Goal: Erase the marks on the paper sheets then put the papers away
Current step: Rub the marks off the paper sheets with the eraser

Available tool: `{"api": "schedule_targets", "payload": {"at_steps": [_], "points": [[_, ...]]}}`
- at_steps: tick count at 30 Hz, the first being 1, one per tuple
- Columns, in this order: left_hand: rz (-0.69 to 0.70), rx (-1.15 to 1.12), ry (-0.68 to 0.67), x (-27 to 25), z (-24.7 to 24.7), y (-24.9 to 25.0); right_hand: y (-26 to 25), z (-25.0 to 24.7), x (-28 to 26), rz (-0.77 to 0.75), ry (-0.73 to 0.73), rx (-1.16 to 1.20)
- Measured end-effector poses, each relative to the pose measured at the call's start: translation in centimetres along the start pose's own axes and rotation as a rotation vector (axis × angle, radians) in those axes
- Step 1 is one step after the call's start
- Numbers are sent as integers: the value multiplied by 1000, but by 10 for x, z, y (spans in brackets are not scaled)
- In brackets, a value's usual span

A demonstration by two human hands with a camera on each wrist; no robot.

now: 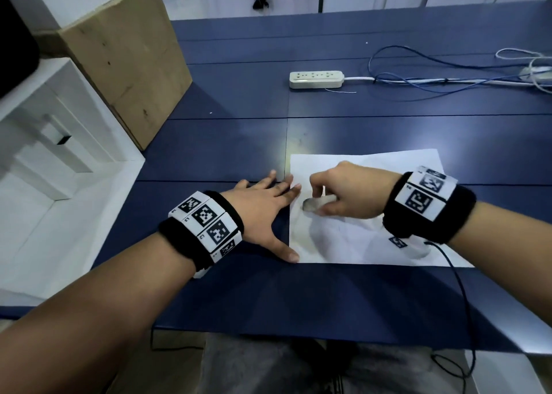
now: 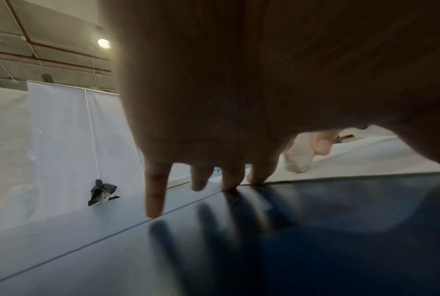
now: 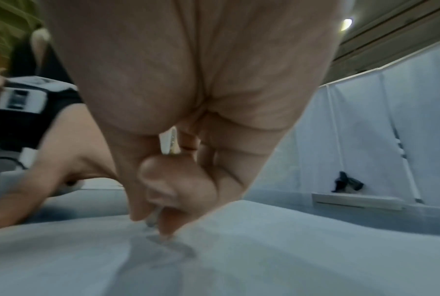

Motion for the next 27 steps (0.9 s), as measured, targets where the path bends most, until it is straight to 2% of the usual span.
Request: {"api": "schedule_targets", "payload": {"at_steps": [3, 5, 7, 12, 14, 16, 18, 20, 24, 25, 27], "points": [[-28, -56, -29, 0, 3, -4, -26, 13, -18, -183, -134, 83], [-28, -61, -43, 0, 3, -5, -37, 21, -27, -230, -235, 142], [-31, -57, -49, 1, 3, -5, -31, 19, -22, -187, -212, 132], [-45, -52, -67, 0, 2, -4, 10, 1, 0, 56, -42, 54], [-45, -46, -67, 1, 2, -3, 5, 3, -6, 7, -37, 41], [-45, -48, -63, 0, 2, -3, -16, 12, -18, -128, -124, 78], [-45, -52, -69, 0, 2, -3, -29, 19, -27, -194, -208, 111], [-47, -52, -71, 0, 1, -3, -24, 15, -23, -162, -178, 87], [-48, -48, -74, 0, 1, -1, 14, 0, -3, 74, -15, 24], [-47, -49, -74, 0, 1, -1, 17, 0, -3, 87, -2, 19], [-49, -48, -71, -1, 1, -1, 8, 4, -11, -9, -43, 50]]}}
Point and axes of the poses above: each hand's wrist, its own x-axis towards the middle knuckle, its own z-axis out of the palm, y = z × x, the point moved 6 cm from there along x, towards the middle knuckle, and after that the axes turned 10 degrees about -x, right-handed, at the moved point
